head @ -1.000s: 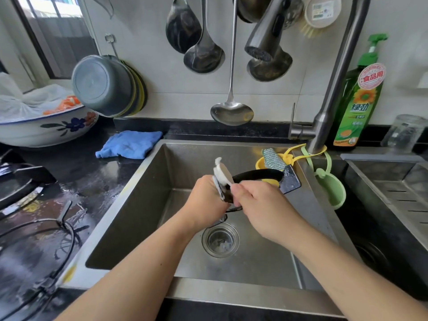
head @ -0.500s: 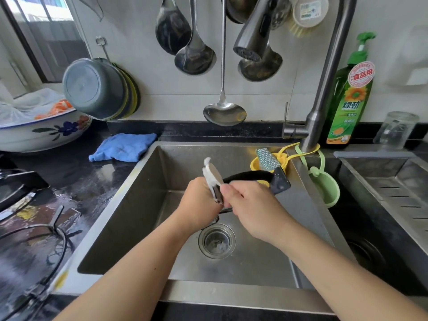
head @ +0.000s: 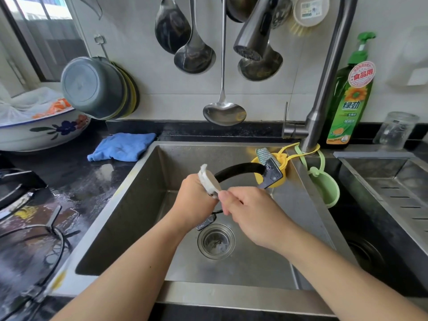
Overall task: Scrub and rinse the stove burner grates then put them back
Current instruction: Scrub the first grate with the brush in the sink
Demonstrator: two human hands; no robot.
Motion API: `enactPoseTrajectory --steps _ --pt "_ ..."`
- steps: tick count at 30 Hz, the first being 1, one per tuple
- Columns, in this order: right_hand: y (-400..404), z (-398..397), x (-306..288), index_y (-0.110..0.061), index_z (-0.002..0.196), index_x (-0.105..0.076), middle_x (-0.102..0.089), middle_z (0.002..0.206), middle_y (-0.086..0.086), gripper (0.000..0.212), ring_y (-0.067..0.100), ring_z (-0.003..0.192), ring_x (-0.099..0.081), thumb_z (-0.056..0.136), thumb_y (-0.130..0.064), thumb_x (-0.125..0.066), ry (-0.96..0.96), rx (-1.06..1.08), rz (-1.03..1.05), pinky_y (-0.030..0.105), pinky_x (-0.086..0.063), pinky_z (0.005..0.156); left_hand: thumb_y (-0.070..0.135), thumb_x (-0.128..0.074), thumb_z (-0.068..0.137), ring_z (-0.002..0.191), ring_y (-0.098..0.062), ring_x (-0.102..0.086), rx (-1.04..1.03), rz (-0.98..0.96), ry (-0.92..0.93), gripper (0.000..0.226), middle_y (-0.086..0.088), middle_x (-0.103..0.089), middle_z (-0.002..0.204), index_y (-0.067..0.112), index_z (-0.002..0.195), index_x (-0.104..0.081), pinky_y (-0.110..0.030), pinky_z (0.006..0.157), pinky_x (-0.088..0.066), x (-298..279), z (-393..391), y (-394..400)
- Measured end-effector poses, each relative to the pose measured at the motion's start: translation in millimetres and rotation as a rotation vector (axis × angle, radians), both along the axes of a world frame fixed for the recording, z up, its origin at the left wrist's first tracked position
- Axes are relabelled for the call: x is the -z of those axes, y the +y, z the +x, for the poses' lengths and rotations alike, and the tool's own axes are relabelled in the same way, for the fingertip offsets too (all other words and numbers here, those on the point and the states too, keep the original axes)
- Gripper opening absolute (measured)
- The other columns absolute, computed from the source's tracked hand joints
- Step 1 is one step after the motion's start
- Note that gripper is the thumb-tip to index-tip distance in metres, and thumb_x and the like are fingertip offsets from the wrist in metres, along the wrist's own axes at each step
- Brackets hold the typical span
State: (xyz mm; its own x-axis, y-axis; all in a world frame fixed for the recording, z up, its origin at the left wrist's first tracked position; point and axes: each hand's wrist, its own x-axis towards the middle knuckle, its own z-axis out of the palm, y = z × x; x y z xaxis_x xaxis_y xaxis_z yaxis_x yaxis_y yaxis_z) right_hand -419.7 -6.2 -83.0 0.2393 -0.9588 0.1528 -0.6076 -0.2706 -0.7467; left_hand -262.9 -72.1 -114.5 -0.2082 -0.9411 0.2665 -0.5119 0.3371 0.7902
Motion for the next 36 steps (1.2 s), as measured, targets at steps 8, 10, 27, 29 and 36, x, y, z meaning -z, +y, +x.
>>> enactPoseTrajectory --steps 8,10,27,29,36 --pt "-10 -28 13 -0.017 0.073 -0.057 -0.044 0.054 -0.006 0.044 0.009 0.050 -0.038 0.103 -0.046 -0.042 0.152 0.017 0.087 0.030 -0.033 0.054 0.006 -0.062 0.084 0.064 -0.014 -0.054 -0.030 0.069 0.137 0.019 -0.013 -0.070 0.068 0.011 0.071 -0.076 -0.052 0.057 -0.056 -7 8 4" --pt "-14 -32 14 -0.019 0.074 -0.057 -0.044 0.055 -0.005 0.044 0.010 0.051 -0.040 0.103 -0.048 -0.041 0.183 0.022 0.088 0.033 -0.033 0.055 0.008 -0.063 0.087 0.066 -0.013 -0.057 0.011 0.055 0.147 0.020 -0.013 -0.072 0.072 0.011 0.075 -0.078 -0.048 0.060 -0.059 -11 9 7" --pt "-14 -20 15 -0.015 0.067 -0.045 -0.043 0.056 0.003 0.046 0.023 0.057 -0.043 0.101 -0.045 -0.048 0.193 0.119 -0.097 0.042 -0.034 0.054 0.006 -0.067 0.087 0.056 -0.008 -0.034 -0.045 0.081 0.185 0.016 0.005 -0.051 0.056 0.011 0.072 -0.072 -0.027 0.049 -0.037 -7 1 6" --pt "-14 -15 13 -0.014 0.066 -0.045 -0.042 0.056 0.003 0.046 0.023 0.057 -0.042 0.101 -0.044 -0.049 0.167 0.132 -0.114 0.038 -0.030 0.053 0.003 -0.065 0.085 0.054 -0.007 -0.028 -0.028 0.081 0.156 0.021 0.010 -0.043 0.052 0.010 0.065 -0.063 -0.022 0.048 -0.030 -6 -2 6" --pt "-9 0 7 -0.017 0.067 -0.045 -0.045 0.058 0.000 0.045 0.020 0.059 -0.046 0.102 -0.045 -0.045 0.195 0.263 -0.234 0.036 -0.029 0.049 0.009 -0.071 0.080 0.057 -0.011 -0.029 -0.013 0.053 0.124 0.039 0.010 -0.038 0.051 0.017 0.053 -0.044 -0.027 0.051 -0.028 4 -10 4"
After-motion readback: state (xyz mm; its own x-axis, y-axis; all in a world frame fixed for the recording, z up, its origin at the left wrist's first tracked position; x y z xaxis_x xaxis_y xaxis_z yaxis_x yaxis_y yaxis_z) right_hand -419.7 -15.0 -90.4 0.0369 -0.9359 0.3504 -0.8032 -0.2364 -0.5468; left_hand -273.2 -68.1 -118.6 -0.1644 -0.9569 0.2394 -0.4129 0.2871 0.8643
